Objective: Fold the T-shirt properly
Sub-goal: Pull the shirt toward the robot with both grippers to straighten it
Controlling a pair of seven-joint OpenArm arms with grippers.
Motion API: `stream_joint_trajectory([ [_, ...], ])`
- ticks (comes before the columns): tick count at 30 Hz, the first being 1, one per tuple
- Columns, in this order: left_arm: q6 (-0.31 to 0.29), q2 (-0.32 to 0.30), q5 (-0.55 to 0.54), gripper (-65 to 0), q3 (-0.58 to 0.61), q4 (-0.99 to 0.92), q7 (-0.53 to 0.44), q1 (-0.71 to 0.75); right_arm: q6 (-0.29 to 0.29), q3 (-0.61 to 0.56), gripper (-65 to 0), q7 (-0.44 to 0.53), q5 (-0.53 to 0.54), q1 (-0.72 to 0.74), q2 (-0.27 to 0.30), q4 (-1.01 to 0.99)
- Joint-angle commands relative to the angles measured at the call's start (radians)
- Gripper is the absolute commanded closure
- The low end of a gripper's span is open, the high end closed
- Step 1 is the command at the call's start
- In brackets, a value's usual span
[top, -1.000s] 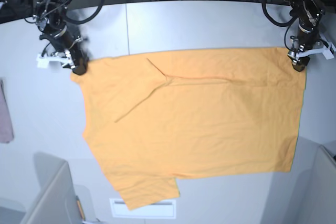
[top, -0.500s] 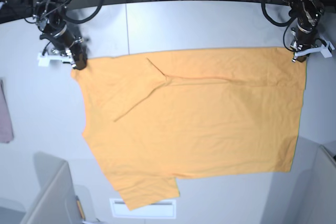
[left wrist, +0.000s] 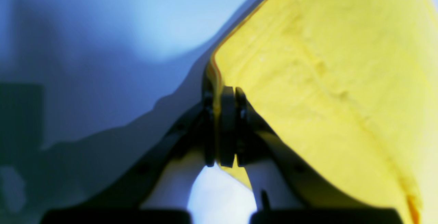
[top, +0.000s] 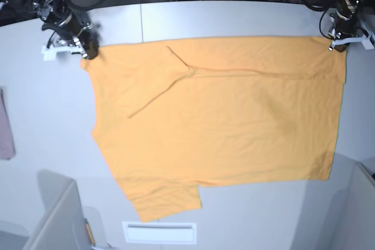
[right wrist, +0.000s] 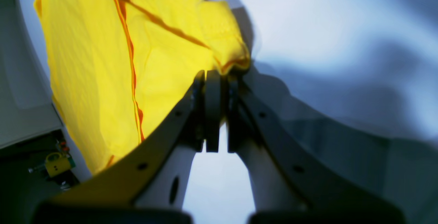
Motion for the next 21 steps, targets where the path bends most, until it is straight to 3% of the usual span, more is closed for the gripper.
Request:
stream_joint_trajectory([
  [1, -0.006, -0.013, -0.004, 0.0, -0.005, 0.038, -0.011, 0.014, -0.001, 0.004, 0.0, -0.002, 0.001, -0.015, 0.007, 0.026],
  [21, -0.007, -0.009, -0.005, 0.0, -0.005, 0.118, -0.011, 0.258, 0.001, 0.031, 0.0, -0.007, 0.003, -0.232, 0.007, 0.115],
])
